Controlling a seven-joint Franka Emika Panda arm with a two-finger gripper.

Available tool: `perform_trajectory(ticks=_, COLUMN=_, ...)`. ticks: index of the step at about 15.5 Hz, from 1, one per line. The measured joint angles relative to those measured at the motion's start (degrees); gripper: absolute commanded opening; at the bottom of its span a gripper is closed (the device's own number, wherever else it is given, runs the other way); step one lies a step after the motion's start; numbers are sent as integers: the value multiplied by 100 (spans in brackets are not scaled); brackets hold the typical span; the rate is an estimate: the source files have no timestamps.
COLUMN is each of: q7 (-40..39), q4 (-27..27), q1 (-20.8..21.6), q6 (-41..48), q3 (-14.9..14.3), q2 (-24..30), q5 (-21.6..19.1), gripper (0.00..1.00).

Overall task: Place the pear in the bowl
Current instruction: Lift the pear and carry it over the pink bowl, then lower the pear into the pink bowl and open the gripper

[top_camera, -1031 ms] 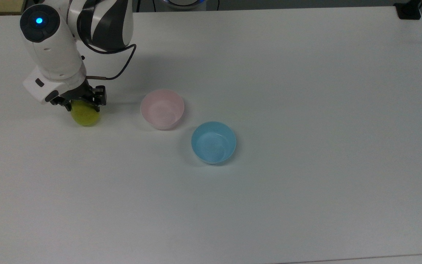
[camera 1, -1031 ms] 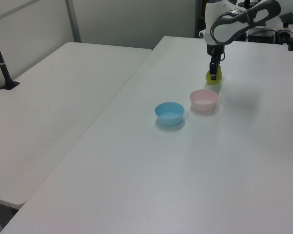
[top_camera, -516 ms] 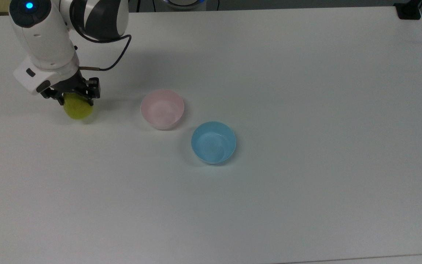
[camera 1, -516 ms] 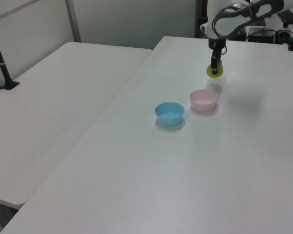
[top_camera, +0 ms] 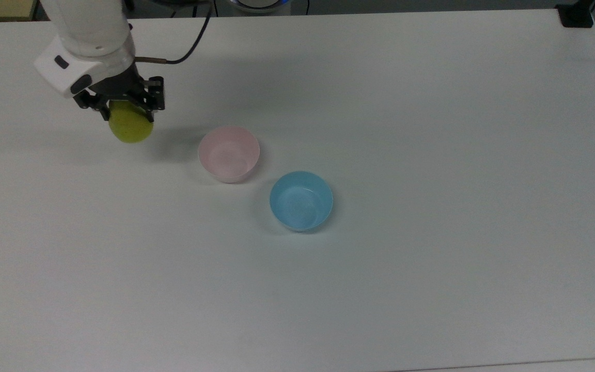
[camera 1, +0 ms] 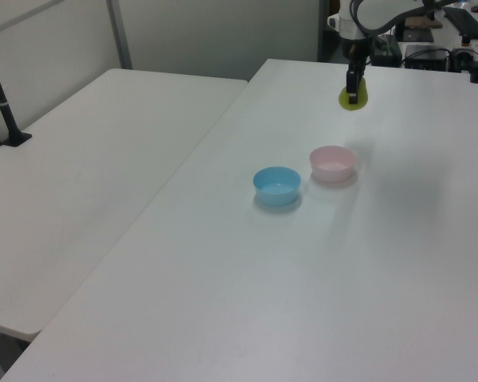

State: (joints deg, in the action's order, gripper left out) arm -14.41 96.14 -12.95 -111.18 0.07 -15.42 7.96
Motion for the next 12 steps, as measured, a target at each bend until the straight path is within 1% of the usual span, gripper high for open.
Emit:
perform_trajectory(ticks=6, q7=1203, q4=52, q1=873, q6=48, q3=20, q2=72, q5=-1, gripper=38)
perform_trajectory(ticks=9, q7=1545, q4=113, q1=1171, q6=48, q3=33, q2=69, q5=-5, gripper=38)
perform_trajectory(ticks=12, q7=1711, q4=244, q1=1328, q6=45, q3=89, q2=53, q5=-5, gripper=38)
